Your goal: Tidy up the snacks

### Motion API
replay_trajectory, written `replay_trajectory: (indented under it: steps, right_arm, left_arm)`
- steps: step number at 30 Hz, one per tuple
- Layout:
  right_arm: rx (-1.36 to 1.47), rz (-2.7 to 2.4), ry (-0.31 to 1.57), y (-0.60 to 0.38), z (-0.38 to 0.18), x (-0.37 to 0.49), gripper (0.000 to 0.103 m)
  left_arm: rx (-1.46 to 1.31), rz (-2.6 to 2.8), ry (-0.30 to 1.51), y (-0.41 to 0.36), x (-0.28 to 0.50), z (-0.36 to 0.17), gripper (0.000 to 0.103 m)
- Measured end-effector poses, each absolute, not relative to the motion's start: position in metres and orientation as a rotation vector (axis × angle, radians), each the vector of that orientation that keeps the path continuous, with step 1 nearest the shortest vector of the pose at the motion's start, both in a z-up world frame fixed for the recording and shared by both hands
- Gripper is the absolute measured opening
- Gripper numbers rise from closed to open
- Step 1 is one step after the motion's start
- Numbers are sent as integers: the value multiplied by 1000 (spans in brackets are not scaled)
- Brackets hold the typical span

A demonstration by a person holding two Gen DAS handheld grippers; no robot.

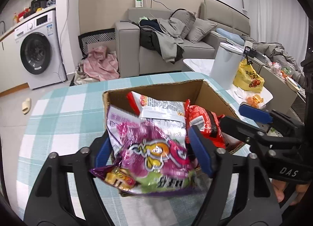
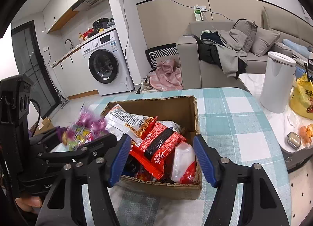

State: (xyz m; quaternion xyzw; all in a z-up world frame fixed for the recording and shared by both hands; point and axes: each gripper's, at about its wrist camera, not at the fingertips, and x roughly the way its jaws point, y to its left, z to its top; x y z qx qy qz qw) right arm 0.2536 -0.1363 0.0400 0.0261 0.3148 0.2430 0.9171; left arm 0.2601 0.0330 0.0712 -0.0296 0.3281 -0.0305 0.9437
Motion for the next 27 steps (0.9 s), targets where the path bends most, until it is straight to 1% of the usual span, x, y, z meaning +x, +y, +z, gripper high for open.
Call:
replay_trajectory:
  steps: [2, 3, 5, 7, 9, 10, 11, 22, 27]
  right_arm:
    - [60, 500, 636, -139, 42, 252, 81]
    - [62, 501, 631, -140, 43, 251, 85]
    - [65, 503, 615, -143, 45, 247, 90]
    - [69, 500, 610, -145, 47, 244, 99]
    - [74, 502, 599, -147, 49, 242, 102]
    - [74, 502, 595, -148, 49, 241, 102]
    - [74, 501, 592, -150, 50, 239, 102]
    - [80, 519, 540, -165, 51, 215, 103]
    - [71, 530, 512, -168, 48, 203, 103]
  left_arm:
    - [-70, -61, 667, 35, 257, 72, 83]
    - [-73, -62, 665, 36, 254, 73, 83]
    - [-70, -56, 662, 37, 249, 74, 85]
    - [-58, -51, 654, 37, 244, 75, 85]
    - [-46, -48, 646, 36, 236, 77, 91]
    - [-43, -45, 638, 37, 232, 78, 98]
    - [-40, -37, 619, 38, 225, 80, 102]
    - [-67, -14, 526, 51, 176, 94, 102]
    - [-72, 5, 495, 57, 155, 92, 102]
